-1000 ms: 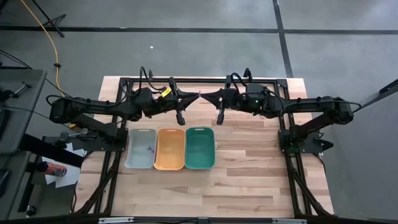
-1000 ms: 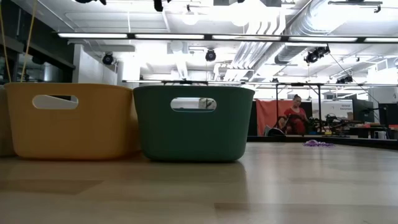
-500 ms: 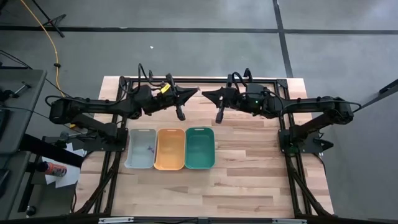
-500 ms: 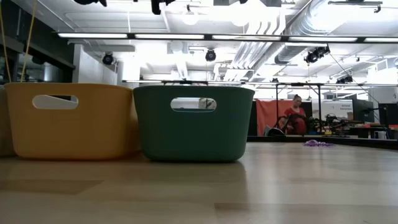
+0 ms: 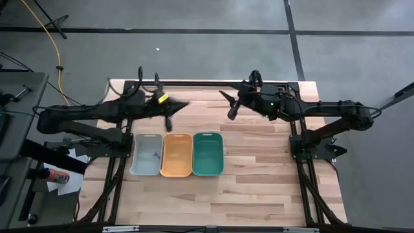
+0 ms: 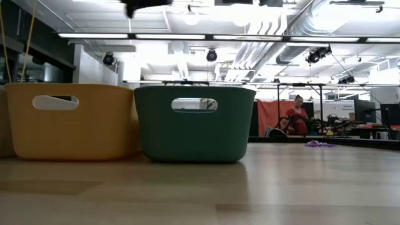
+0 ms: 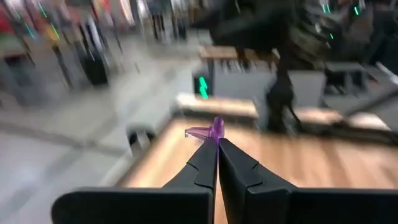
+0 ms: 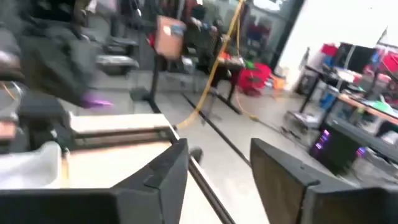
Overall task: Sort Halloween decoration
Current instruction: Put the purple witch hat toy into the white bin
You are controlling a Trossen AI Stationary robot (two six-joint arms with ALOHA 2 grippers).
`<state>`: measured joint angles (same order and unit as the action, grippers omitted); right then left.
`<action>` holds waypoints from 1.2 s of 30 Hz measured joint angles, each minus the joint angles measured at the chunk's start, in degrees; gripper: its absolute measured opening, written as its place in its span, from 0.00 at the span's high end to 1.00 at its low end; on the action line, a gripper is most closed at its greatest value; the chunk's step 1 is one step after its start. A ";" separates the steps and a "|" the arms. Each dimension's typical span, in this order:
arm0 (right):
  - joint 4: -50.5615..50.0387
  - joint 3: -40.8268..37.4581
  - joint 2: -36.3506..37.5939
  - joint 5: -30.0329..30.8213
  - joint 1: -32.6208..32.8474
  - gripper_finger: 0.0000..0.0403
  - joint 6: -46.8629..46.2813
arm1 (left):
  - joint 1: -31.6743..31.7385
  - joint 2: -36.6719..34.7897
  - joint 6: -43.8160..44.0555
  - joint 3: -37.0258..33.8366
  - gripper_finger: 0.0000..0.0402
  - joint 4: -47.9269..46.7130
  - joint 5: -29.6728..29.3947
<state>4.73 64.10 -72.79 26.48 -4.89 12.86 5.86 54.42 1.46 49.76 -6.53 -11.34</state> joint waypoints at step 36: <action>-15.25 0.00 0.98 -0.04 -5.66 0.52 -5.34 | -29.77 1.62 57.98 -7.89 0.76 -58.07 6.22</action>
<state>-10.52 64.10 -71.81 26.44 -10.55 7.52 -23.92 56.04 59.43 41.86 -64.60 -5.12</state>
